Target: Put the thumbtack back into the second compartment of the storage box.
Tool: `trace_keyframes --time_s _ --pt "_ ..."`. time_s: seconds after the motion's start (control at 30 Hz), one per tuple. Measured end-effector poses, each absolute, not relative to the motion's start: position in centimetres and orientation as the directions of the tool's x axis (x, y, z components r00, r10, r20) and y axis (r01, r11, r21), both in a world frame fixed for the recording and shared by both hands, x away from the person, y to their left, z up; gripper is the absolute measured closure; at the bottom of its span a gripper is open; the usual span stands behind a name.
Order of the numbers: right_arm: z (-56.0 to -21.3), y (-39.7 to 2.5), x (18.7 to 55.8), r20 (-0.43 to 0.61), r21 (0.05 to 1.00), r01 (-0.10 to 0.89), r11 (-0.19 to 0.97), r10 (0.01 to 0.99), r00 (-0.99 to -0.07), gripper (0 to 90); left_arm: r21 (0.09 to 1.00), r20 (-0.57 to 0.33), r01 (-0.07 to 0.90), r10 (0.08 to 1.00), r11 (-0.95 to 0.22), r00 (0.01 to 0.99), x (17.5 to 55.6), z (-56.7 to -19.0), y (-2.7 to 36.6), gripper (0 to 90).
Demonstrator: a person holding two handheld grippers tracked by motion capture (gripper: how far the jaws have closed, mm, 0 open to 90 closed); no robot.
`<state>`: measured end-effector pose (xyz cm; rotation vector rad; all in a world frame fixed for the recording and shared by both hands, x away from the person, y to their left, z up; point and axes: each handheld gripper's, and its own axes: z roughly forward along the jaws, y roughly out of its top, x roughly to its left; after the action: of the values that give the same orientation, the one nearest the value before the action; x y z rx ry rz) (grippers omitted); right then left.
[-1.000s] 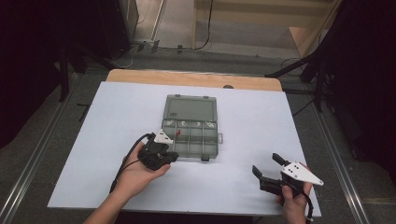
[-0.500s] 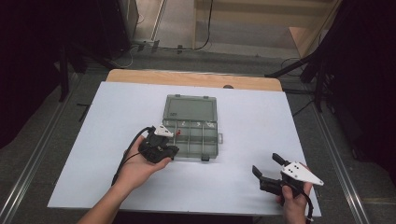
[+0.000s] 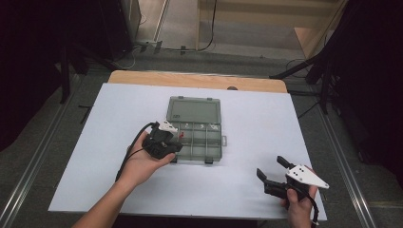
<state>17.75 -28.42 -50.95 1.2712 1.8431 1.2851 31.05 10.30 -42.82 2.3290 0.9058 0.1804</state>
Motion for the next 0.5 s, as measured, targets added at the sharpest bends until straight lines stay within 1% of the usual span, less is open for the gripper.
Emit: trace_keyframes --time_s 0.5 --pt "-51.0 -28.5 17.8 0.076 0.917 0.389 0.093 0.914 -0.398 11.0 0.607 -0.088 0.562 0.655 -0.563 0.75 33.0 -42.6 10.1 85.6"
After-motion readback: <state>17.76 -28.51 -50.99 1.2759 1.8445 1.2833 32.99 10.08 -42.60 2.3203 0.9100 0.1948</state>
